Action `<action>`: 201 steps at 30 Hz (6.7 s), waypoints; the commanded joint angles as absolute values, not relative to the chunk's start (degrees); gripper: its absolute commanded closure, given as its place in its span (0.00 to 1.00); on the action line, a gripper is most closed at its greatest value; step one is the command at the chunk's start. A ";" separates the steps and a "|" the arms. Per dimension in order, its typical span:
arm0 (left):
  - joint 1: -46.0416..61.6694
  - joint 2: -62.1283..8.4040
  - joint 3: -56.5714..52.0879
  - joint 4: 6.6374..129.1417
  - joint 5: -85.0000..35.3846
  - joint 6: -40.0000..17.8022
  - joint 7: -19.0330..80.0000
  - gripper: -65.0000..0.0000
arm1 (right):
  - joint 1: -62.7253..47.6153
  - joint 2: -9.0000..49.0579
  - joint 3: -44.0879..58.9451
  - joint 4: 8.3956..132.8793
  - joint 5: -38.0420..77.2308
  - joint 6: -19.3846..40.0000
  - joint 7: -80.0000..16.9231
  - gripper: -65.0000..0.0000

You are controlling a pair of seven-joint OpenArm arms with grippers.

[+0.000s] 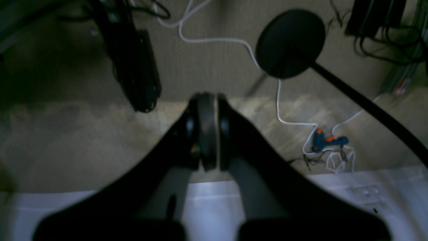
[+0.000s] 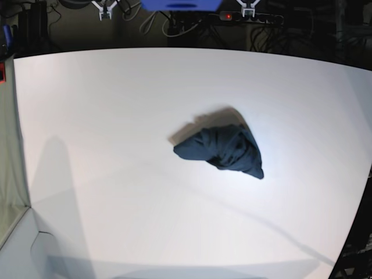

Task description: Layout the t-shirt on the table in an organized manner, then fold the t-shirt properly

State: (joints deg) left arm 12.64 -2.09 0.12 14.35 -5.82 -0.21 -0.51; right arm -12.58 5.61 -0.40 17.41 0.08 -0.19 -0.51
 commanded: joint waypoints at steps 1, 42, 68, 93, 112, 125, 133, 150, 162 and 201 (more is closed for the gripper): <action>12.70 -2.15 0.22 14.29 -5.85 0.22 -0.57 1.00 | -13.23 5.76 -0.31 17.36 0.22 0.31 -0.13 1.00; 22.55 -3.82 0.31 23.34 -6.02 -0.22 -0.57 1.00 | -21.49 6.73 -0.31 24.04 0.22 0.31 6.90 1.00; 63.60 -9.98 -5.05 94.81 -6.29 0.22 -0.04 1.00 | -63.96 14.73 3.82 97.10 0.40 0.31 0.57 1.00; 58.95 -9.71 -12.70 115.82 -21.41 0.13 0.13 0.99 | -48.48 10.42 4.44 116.53 0.40 0.40 -7.96 1.00; 41.80 -12.62 -13.23 115.03 -24.04 0.22 0.22 0.34 | -37.85 10.15 -5.76 117.14 0.40 0.40 -16.48 0.53; 19.65 -10.77 -10.07 106.86 -23.96 -0.22 23.25 0.34 | -35.38 10.15 -7.34 116.97 0.40 0.40 -18.68 0.53; 16.66 -12.88 0.84 102.20 -16.40 -0.22 23.08 0.35 | -35.38 10.15 -6.90 116.88 0.40 0.40 -18.68 0.53; 12.62 -12.26 6.29 98.86 -1.45 -0.22 22.99 0.35 | -35.38 10.15 -6.90 116.79 0.40 0.40 -18.68 0.53; 10.24 -12.35 10.07 93.58 -1.36 -0.13 22.99 0.95 | -35.47 10.15 -6.81 116.79 0.31 0.40 -18.68 0.53; 20.35 -12.97 7.25 94.73 -1.19 -0.13 22.99 0.99 | -11.74 4.18 -28.70 116.70 0.31 0.40 -41.27 0.52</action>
State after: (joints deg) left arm 20.14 -12.69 7.46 93.82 -1.26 -0.21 23.35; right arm -11.99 4.34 -28.58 115.83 0.38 0.25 -42.61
